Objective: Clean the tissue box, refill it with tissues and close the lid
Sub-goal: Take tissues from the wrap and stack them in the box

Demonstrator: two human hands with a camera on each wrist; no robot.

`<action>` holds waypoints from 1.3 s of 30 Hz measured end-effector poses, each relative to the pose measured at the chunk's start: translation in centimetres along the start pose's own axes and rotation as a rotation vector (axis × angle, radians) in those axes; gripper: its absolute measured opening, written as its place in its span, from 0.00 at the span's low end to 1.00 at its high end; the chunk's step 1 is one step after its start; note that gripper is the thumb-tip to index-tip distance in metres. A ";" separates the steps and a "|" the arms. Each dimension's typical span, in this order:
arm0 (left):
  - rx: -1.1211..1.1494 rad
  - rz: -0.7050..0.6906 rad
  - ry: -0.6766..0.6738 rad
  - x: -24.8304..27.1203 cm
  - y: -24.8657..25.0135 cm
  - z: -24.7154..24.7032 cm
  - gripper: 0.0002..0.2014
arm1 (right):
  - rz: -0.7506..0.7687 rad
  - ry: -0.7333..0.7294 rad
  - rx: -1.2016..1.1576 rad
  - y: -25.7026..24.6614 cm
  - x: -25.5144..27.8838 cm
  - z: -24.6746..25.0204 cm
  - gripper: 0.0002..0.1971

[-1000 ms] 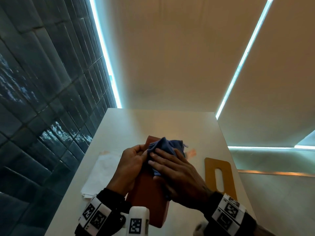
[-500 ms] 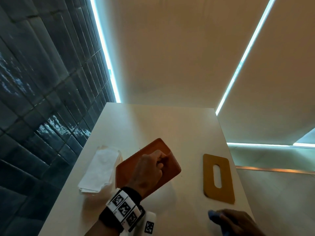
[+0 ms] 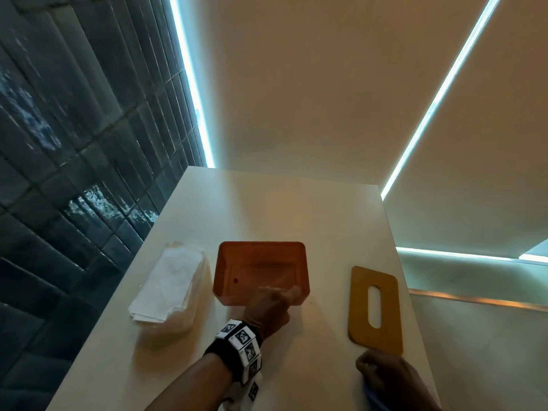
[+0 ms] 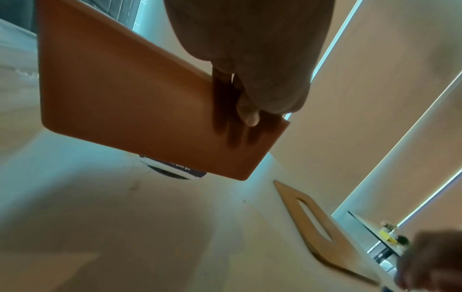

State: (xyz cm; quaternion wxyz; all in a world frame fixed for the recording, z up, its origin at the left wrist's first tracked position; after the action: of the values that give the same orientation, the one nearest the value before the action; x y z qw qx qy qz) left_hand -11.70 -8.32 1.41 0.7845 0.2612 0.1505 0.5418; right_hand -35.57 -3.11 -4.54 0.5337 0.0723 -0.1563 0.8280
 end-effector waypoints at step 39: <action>0.504 0.574 0.555 4.9 -16.1 4.5 0.14 | -0.435 0.217 -0.326 -6.0 -14.4 5.8 0.15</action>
State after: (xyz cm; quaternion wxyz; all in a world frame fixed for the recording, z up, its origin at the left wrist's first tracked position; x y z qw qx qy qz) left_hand 4.85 -9.37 -3.90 0.4455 0.3197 0.4031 0.7327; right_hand -24.38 -15.13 -2.16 0.7167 -0.0718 -0.2102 0.6610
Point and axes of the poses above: each hand's wrist, its own x-axis away from the middle knuckle, its own z-axis out of the back of the hand, y = z × x, the point moved 6 cm from there along -x, towards the middle knuckle, and after that the axes turned 12 degrees about x, right-handed, at the moved point
